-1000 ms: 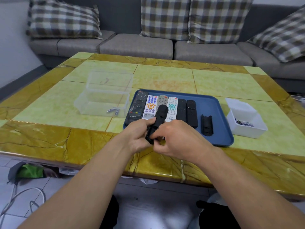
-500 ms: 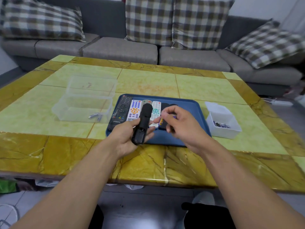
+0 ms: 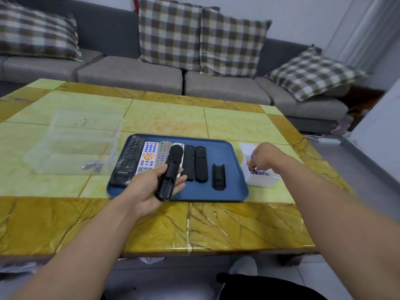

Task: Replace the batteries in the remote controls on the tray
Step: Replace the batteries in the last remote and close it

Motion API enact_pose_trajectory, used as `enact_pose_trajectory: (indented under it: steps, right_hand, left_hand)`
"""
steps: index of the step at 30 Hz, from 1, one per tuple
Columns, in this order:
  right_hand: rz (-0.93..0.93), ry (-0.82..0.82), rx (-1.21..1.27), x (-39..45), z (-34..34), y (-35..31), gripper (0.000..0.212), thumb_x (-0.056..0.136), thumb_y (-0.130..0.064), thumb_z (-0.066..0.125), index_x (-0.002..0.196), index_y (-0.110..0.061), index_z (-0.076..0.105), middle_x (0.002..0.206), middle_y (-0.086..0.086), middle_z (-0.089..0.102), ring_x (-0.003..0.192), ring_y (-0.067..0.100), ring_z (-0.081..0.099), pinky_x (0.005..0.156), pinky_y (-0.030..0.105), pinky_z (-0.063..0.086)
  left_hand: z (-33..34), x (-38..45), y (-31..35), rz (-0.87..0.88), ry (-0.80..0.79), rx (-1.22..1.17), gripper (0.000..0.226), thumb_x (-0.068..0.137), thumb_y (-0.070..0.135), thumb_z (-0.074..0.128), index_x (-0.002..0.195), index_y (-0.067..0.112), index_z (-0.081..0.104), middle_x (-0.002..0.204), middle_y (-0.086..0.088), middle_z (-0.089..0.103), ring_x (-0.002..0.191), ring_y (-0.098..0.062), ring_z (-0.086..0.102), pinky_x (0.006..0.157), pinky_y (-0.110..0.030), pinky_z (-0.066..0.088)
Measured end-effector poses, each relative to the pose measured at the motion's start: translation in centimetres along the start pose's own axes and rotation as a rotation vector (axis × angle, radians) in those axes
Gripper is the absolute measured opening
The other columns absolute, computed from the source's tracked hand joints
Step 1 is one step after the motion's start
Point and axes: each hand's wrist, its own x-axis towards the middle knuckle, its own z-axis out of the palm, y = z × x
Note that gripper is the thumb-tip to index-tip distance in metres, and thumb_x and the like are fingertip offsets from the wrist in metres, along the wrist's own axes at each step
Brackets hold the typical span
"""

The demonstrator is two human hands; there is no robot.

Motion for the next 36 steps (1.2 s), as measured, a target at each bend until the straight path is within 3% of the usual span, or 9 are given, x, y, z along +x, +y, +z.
enact_pose_trajectory:
  steps: [3,5,8,13,18,21,25,29,36]
  right_hand:
    - [0.022,-0.001,-0.106,0.8,0.5,-0.2,0.033,0.093,-0.023,0.066,0.066,-0.01,0.053,0.068,0.011,0.06,0.06,0.025,0.056,0.059,0.027,0.048]
    - [0.059,-0.03,-0.013,1.0,0.6,-0.4,0.034,0.096,-0.007,0.059,0.064,-0.008,0.048,0.053,0.009,0.054,0.045,0.019,0.051,0.044,0.021,0.041]
    - [0.068,-0.028,-0.007,1.5,0.6,0.1,0.006,0.089,0.001,0.06,0.089,-0.004,0.062,0.081,0.015,0.067,0.067,0.022,0.063,0.065,0.028,0.058]
    - [0.045,0.035,-0.143,1.5,1.6,1.2,0.023,0.082,-0.011,0.066,0.104,-0.008,0.069,0.108,0.016,0.068,0.085,0.027,0.057,0.084,0.038,0.053]
    - [-0.004,0.181,-0.335,0.6,0.8,0.0,0.007,0.086,-0.009,0.057,0.086,-0.008,0.063,0.086,0.011,0.062,0.075,0.028,0.06,0.063,0.03,0.048]
    - [-0.111,0.332,-0.158,-2.5,0.6,-2.7,0.003,0.09,-0.021,0.063,0.091,-0.024,0.063,0.088,0.0,0.066,0.076,0.024,0.066,0.061,0.027,0.045]
    - [-0.32,0.034,0.329,-8.4,4.8,-7.2,0.019,0.088,-0.045,0.07,0.084,-0.026,0.072,0.08,-0.005,0.074,0.066,0.012,0.067,0.056,0.026,0.05]
    - [-0.381,-0.229,0.44,-11.5,10.6,-9.0,0.029,0.079,-0.049,0.079,0.096,-0.026,0.073,0.083,-0.003,0.076,0.07,0.008,0.07,0.062,0.023,0.052]
    - [-0.36,-0.252,0.583,-10.7,13.3,-9.8,0.021,0.075,-0.027,0.087,0.087,-0.017,0.074,0.08,0.011,0.075,0.066,0.015,0.066,0.07,0.034,0.052]
  left_hand:
    - [-0.1,0.1,0.1,0.008,0.0,0.004,0.033,0.108,0.018,0.043,0.132,-0.001,0.057,0.107,-0.018,0.076,0.096,-0.034,0.075,0.08,-0.047,0.062]
    - [-0.1,0.2,0.1,0.012,0.006,0.017,0.033,0.109,0.018,0.043,0.132,0.0,0.057,0.108,-0.017,0.076,0.096,-0.034,0.075,0.08,-0.047,0.062]
    - [-0.4,0.2,0.2,0.033,0.019,0.057,0.032,0.109,0.019,0.042,0.131,0.002,0.058,0.11,-0.014,0.077,0.098,-0.032,0.075,0.083,-0.047,0.06]
    - [-0.7,0.1,0.4,0.077,0.042,0.108,0.028,0.11,0.021,0.039,0.124,0.007,0.06,0.109,-0.009,0.077,0.099,-0.029,0.075,0.091,-0.047,0.058]
    - [-0.9,-0.2,0.6,0.094,0.058,0.122,0.027,0.108,0.021,0.043,0.122,0.007,0.062,0.108,-0.008,0.078,0.1,-0.028,0.075,0.087,-0.044,0.059]
    - [-1.0,-0.3,0.6,0.14,0.076,0.157,0.023,0.107,0.019,0.046,0.118,0.008,0.063,0.107,-0.007,0.078,0.102,-0.027,0.074,0.091,-0.045,0.058]
    - [-0.9,-0.2,0.3,0.219,0.107,0.228,0.017,0.107,0.01,0.046,0.11,0.009,0.063,0.114,-0.009,0.075,0.101,-0.024,0.069,0.092,-0.04,0.055]
    - [-1.0,0.6,-0.1,0.321,0.111,0.282,0.016,0.105,0.007,0.048,0.107,0.006,0.064,0.115,-0.012,0.074,0.098,-0.024,0.072,0.083,-0.033,0.057]
    - [-1.7,1.7,-0.1,0.409,0.137,0.358,0.025,0.103,0.007,0.053,0.123,0.003,0.068,0.112,-0.01,0.075,0.106,-0.023,0.072,0.091,-0.033,0.059]
